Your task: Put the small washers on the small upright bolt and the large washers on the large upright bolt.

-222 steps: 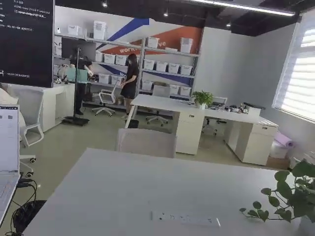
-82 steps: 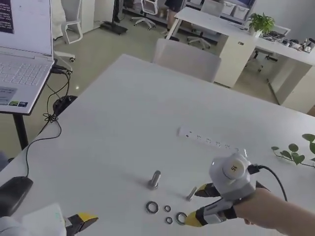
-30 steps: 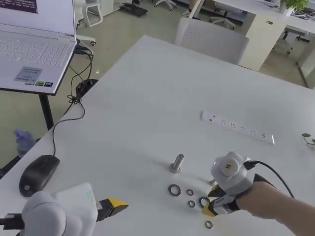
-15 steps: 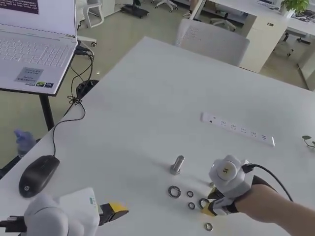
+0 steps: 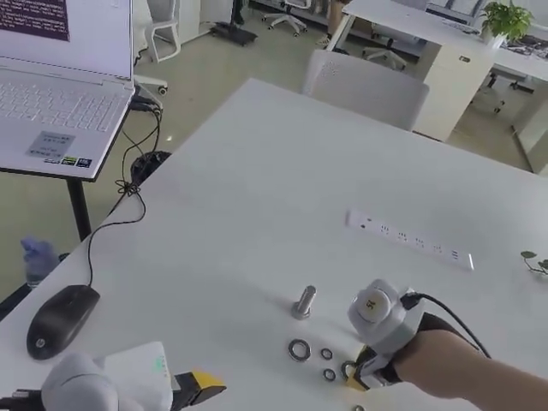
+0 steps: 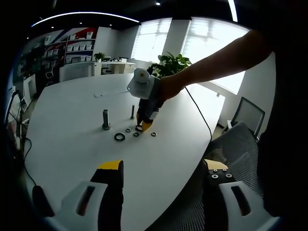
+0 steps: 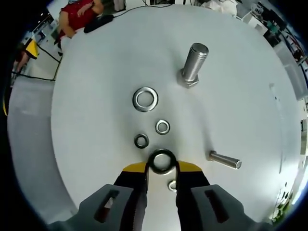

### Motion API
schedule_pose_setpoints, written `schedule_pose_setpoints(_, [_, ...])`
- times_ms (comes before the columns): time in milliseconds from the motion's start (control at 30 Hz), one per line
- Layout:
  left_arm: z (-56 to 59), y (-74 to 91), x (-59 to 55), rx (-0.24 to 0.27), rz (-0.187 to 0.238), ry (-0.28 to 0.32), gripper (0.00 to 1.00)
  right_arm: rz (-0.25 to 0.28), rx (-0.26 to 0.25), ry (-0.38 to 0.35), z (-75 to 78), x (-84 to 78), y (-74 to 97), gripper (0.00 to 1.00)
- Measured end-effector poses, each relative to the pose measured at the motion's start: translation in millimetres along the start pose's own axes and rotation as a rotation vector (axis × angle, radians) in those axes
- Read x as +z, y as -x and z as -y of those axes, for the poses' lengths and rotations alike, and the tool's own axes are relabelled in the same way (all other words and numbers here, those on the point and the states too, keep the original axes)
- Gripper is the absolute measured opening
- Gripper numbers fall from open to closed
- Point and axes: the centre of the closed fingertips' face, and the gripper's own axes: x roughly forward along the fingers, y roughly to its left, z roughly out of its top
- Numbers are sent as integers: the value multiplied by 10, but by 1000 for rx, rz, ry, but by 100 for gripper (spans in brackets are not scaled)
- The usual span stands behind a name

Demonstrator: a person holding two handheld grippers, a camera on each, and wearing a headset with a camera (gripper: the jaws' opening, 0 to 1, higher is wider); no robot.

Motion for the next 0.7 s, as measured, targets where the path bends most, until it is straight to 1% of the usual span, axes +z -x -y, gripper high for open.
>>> schedule_pose_setpoints(200, [-9,29,-11,7,-4,2,65,-6,13,-11,5,1,1,21])
schedule_pose_setpoints(233, [-7,29,-17,7,-5,2,65,-4,17,-24,7,2,-1,21])
schedule_pose_setpoints(367, [19,28,-51,2,-13,2,65,-5,16,-39,-7,7,2,21])
schedule_pose_setpoints(600, [21,49,-25,4,-8,5,65,-10,20,-32,-29,-6,25,21])
schedule_pose_setpoints(700, [22,59,-16,6,-6,0,64,-12,24,-31,-51,-8,61,21])
